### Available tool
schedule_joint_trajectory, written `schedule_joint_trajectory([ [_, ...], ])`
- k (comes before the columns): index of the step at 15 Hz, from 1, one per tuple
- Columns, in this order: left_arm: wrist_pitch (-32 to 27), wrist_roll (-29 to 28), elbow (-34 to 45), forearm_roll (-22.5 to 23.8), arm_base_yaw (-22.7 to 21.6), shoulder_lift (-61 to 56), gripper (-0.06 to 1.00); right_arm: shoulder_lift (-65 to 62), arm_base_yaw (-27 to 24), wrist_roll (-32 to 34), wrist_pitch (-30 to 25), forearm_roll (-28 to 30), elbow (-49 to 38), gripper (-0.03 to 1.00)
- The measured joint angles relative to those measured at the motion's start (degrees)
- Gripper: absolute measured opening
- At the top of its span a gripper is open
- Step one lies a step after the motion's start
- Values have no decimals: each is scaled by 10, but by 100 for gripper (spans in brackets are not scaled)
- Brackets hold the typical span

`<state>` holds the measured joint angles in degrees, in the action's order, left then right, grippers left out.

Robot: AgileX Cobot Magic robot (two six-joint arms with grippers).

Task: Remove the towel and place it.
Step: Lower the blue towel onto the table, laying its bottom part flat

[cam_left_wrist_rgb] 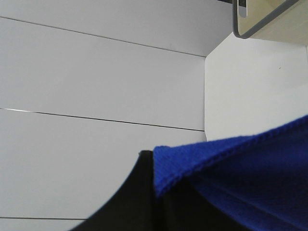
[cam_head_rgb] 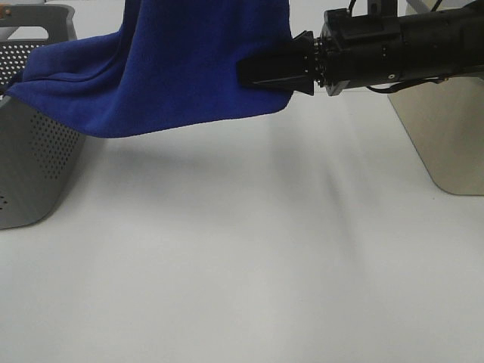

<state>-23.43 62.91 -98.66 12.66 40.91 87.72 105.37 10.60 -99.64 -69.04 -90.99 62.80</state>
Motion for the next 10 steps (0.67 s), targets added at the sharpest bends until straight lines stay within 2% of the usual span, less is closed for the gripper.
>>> schedule_joint_trajectory([
  [2, -1, 0, 0, -9, 0, 4, 0, 0, 0, 83, -1, 36, 28, 2],
  [5, 5, -16, 0, -9, 0, 18, 0, 0, 0, 248, 3, 148, 117, 2],
  [8, 16, -31, 0, -3, -13, 29, 0, 0, 0, 428, 29, 344, 245, 2],
  [10, 48, -70, 0, 0, -46, 33, 0, 0, 0, 530, 25, 463, 331, 2],
])
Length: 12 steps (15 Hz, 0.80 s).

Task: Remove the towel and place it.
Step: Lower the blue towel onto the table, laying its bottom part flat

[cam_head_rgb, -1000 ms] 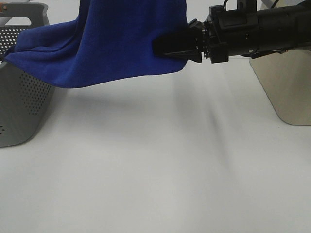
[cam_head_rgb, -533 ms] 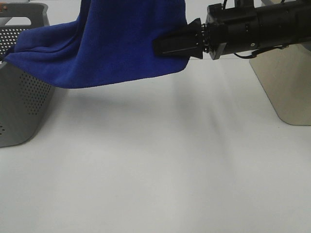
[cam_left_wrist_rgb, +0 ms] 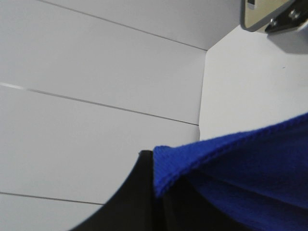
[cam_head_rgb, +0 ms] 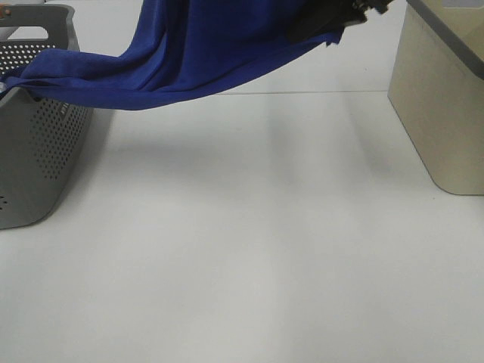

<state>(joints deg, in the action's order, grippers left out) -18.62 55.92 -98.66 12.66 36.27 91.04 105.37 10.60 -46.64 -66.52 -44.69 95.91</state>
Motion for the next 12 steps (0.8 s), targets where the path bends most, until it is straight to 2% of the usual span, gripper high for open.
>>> schedule_joint_trajectory([
  [1, 29, -40, 0, 3, -28, 3, 0, 0, 0, 64, -2, 78, 69, 2],
  [3, 75, -99, 0, 3, -61, 13, 0, 0, 0, 108, 1, 142, 148, 2],
  [4, 108, -128, 0, 3, -73, 21, 0, 0, 0, 113, 20, 166, 184, 2],
  [9, 314, -223, 0, -10, -121, 72, 0, 0, 0, 118, 200, 198, 257, 2],
  [12, 417, -297, 0, -25, -125, 80, 0, 0, 0, 107, 274, 199, 284, 2],
])
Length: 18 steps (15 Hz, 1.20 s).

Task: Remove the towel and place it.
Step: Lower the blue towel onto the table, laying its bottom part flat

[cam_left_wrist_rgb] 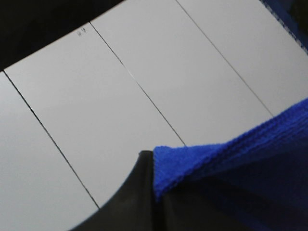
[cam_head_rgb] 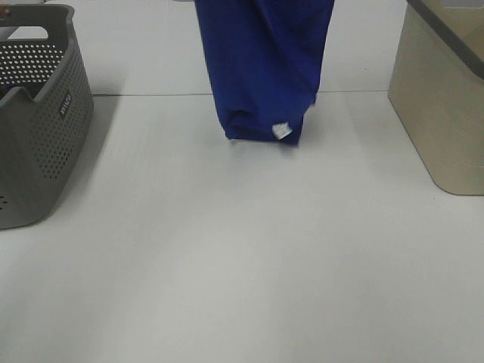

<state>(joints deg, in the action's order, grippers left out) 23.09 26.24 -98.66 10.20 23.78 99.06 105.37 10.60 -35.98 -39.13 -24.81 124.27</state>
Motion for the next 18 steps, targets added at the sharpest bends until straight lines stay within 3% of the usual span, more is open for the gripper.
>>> schedule_joint_trajectory([
  [2, 27, -23, 0, 4, -2, 3, 0, 2, 0, -13, 36, 0, 3, 2],
  [6, 53, -11, 0, 6, -8, 32, 0, 19, 0, -13, 61, 0, 3, 2],
  [12, 120, -7, -7, 5, -48, 95, 0, 54, 0, -14, 156, -2, 3, 2],
  [13, 129, -7, -29, 1, -57, 118, 0, 68, 0, -14, 186, -2, 3, 2],
  [14, 133, -7, -101, 1, -66, 179, 0, 99, 0, -14, 253, -5, 3, 2],
  [15, 133, -7, -101, 1, -66, 179, 0, 99, 0, -14, 253, -5, 3, 2],
  [16, 133, -7, -155, 1, -70, 216, 0, 115, 0, -15, 286, -6, 3, 2],
  [17, 120, -7, -285, 3, -76, 309, 0, 157, 0, -21, 337, -6, 31, 2],
  [18, 96, -7, -360, 3, -80, 363, 0, 184, 0, -25, 349, -6, 66, 2],
])
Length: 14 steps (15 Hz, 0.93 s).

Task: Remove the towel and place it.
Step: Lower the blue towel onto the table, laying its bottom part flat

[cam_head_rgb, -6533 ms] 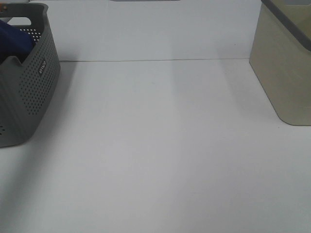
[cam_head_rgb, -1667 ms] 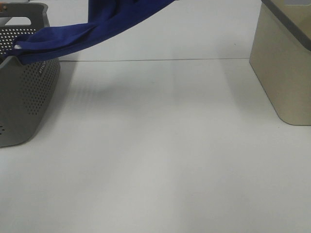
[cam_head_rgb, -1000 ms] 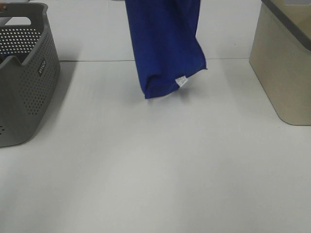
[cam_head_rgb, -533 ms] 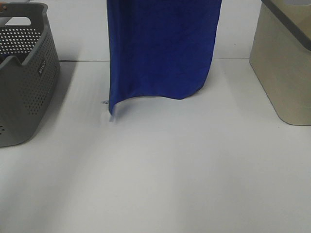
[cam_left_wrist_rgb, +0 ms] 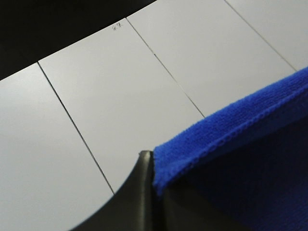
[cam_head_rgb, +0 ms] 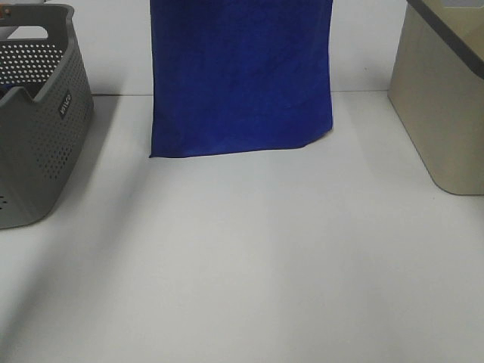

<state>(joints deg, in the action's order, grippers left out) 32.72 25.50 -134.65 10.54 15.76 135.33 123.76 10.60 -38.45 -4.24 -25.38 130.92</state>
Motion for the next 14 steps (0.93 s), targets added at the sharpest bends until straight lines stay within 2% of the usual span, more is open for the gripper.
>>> schedule_joint_trajectory([
  [3, -89, -1, -237, 3, -8, 126, 0, 68, 1, -1, 5, -6, 104, 2],
  [5, -125, -1, -322, 4, -11, 166, 0, 84, 3, -1, 4, -21, 127, 2],
  [11, -135, -2, -336, 8, -11, 169, 0, 85, 4, -1, -3, -26, 131, 2],
  [14, -132, -2, -336, 31, -11, 166, 0, 85, 5, -1, 39, -26, 131, 2],
])
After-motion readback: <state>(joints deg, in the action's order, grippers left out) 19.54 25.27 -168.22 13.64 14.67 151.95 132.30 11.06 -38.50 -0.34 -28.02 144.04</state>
